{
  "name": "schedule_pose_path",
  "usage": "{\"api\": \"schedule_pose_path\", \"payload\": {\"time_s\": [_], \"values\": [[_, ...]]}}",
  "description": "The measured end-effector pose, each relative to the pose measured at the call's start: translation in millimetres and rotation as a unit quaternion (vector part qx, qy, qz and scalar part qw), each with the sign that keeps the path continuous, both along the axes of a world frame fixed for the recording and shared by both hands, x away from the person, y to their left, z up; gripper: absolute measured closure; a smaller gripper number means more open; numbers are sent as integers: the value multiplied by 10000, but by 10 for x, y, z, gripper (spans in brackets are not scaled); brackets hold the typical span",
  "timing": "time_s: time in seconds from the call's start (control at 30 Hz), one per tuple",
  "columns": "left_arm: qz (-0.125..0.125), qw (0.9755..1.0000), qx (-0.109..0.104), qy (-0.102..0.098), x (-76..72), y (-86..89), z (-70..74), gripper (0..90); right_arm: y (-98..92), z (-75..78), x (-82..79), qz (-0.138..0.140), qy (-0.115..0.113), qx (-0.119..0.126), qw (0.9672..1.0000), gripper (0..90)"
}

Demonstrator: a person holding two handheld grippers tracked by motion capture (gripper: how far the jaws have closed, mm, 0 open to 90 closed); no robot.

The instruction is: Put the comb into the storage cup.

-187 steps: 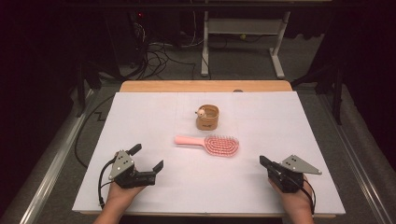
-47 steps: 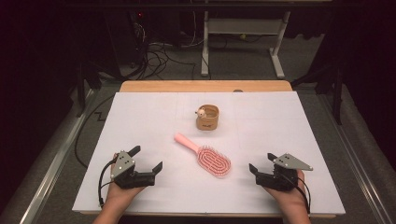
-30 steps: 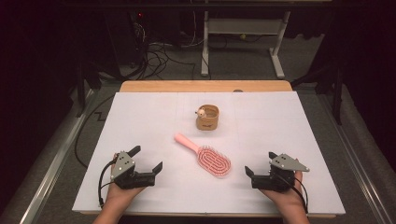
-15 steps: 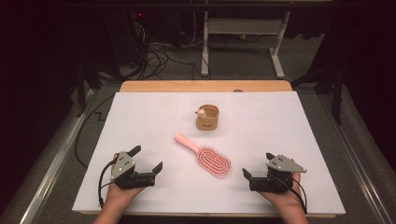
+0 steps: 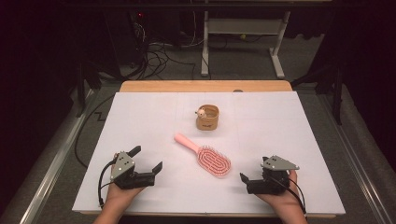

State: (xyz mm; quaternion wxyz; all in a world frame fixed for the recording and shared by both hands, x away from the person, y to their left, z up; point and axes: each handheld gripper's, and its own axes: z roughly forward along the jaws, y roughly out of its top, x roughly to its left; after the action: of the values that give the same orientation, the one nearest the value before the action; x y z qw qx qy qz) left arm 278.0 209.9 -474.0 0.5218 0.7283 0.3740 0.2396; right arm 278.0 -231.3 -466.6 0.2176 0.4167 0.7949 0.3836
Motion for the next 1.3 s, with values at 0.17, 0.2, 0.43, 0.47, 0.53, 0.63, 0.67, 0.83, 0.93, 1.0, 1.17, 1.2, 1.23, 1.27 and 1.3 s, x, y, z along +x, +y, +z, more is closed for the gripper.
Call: {"api": "schedule_pose_path", "payload": {"time_s": [0.17,0.2,0.43,0.47,0.53,0.63,0.67,0.83,0.93,1.0,1.17,1.2,1.23,1.27,1.3], "values": [[2,10000,-18,-34,-2,-4,-3,27,30,-31,8,98,222,-140,9996,3],[10,10000,-17,-29,-3,-3,-3,27,39,-37,8,121,262,-159,9995,3],[26,10000,-77,15,-4,5,-3,28,75,-57,6,252,490,-278,9981,3],[26,10000,-77,15,-4,5,-3,29,79,-57,2,254,538,-294,9978,3],[24,10000,-76,45,-4,8,-1,30,83,-58,0,270,582,-312,9974,3],[34,9999,-89,97,-6,19,15,34,107,-60,-15,358,689,-329,9964,2],[24,9999,-96,87,-6,18,21,36,115,-62,-15,392,679,-332,9964,2],[34,10000,-52,-37,-3,12,21,37,151,-69,0,470,781,-276,9955,3],[43,9999,-98,-69,4,7,7,18,224,-73,22,575,861,-263,9943,2],[35,9999,-121,-61,7,3,9,0,269,-75,43,603,873,-297,9939,2],[53,9999,-130,-85,15,11,18,0,397,-54,144,632,1014,-441,9919,2],[53,9999,-133,-70,18,10,15,0,432,-46,163,631,1067,-496,9910,3],[42,9999,-115,-60,21,9,13,0,466,-39,193,695,1069,-594,9901,2],[34,9999,-92,-60,24,7,10,0,502,-26,218,725,1091,-664,9892,3],[34,9999,-92,-60,24,7,10,0,502,-26,218,725,1091,-664,9892,3]]}}
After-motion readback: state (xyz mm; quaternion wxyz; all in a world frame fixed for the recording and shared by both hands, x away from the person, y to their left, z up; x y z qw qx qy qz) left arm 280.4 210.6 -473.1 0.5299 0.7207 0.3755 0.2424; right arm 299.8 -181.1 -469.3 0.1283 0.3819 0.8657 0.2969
